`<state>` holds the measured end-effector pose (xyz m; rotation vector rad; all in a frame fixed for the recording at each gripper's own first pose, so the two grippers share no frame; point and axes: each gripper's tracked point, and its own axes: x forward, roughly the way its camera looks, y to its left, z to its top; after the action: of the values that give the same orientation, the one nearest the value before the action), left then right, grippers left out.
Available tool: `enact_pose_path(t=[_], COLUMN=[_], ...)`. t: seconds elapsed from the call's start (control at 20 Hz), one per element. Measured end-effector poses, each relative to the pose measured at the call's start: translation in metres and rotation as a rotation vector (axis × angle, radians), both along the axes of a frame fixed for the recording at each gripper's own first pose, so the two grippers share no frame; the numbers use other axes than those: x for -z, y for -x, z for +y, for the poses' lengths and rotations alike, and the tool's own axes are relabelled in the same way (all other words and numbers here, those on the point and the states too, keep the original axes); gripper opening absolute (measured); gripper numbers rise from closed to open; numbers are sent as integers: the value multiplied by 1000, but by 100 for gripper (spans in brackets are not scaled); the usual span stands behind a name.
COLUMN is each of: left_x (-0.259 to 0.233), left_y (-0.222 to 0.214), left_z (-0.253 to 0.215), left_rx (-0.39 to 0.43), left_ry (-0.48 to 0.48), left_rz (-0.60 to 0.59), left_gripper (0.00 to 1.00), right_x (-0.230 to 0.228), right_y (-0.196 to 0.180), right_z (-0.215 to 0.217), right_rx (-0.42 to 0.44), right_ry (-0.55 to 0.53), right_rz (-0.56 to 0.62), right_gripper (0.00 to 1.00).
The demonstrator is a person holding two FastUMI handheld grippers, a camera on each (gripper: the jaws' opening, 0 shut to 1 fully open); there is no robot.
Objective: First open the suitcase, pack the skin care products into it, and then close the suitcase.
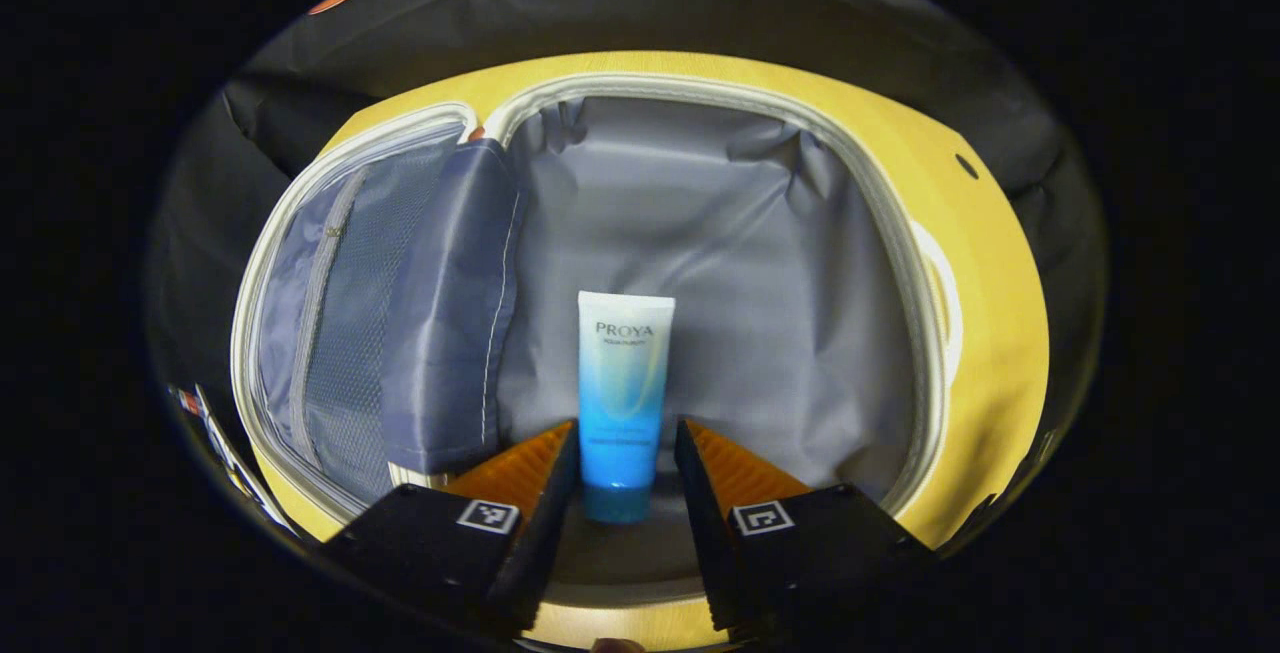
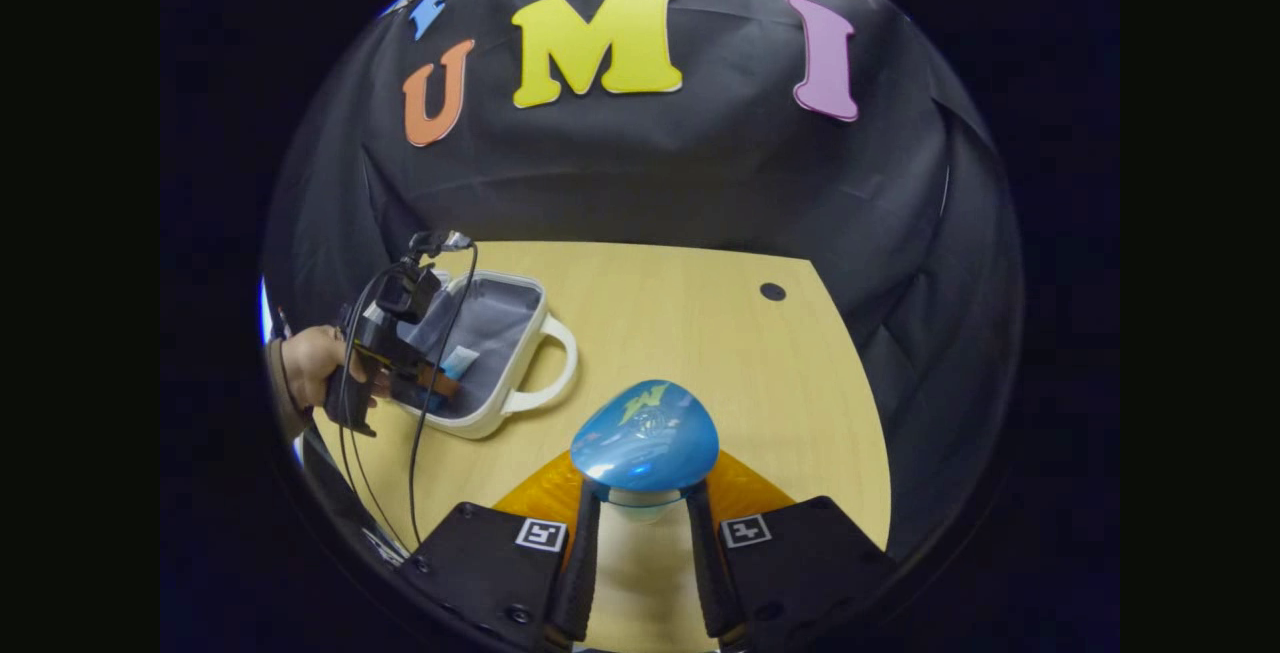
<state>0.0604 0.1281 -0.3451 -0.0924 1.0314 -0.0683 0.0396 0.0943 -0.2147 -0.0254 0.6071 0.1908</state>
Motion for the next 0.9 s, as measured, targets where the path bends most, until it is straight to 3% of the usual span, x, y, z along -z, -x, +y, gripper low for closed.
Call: enact_pose_path(t=[0.1, 0.15, 0.2, 0.5, 0.7, 0.9], left_x=[-28, -44, -63, -172, -217, -270], left_y=[10, 16, 22, 57, 85, 107], left_z=[-7, -3, 4, 61, 109, 144], left_rx=[8, 16, 21, 45, -16, -103], left_ry=[51, 44, 19, -145, -172, -154], left_rz=[-80, -123, -177, -536, -676, -891], left_gripper=[67, 77, 72, 84, 87, 87], right_x=[-10, -15, -21, -27, 14, 68], right_y=[-9, -15, -22, -71, -87, -80], right_z=[23, 35, 48, 158, 220, 256], right_rx=[-38, -59, -79, -183, -227, -237], right_ry=[-11, -11, -8, -56, -20, 5], right_rz=[-10, -17, -27, -41, 30, 151], right_gripper=[39, 36, 36, 39, 39, 39])
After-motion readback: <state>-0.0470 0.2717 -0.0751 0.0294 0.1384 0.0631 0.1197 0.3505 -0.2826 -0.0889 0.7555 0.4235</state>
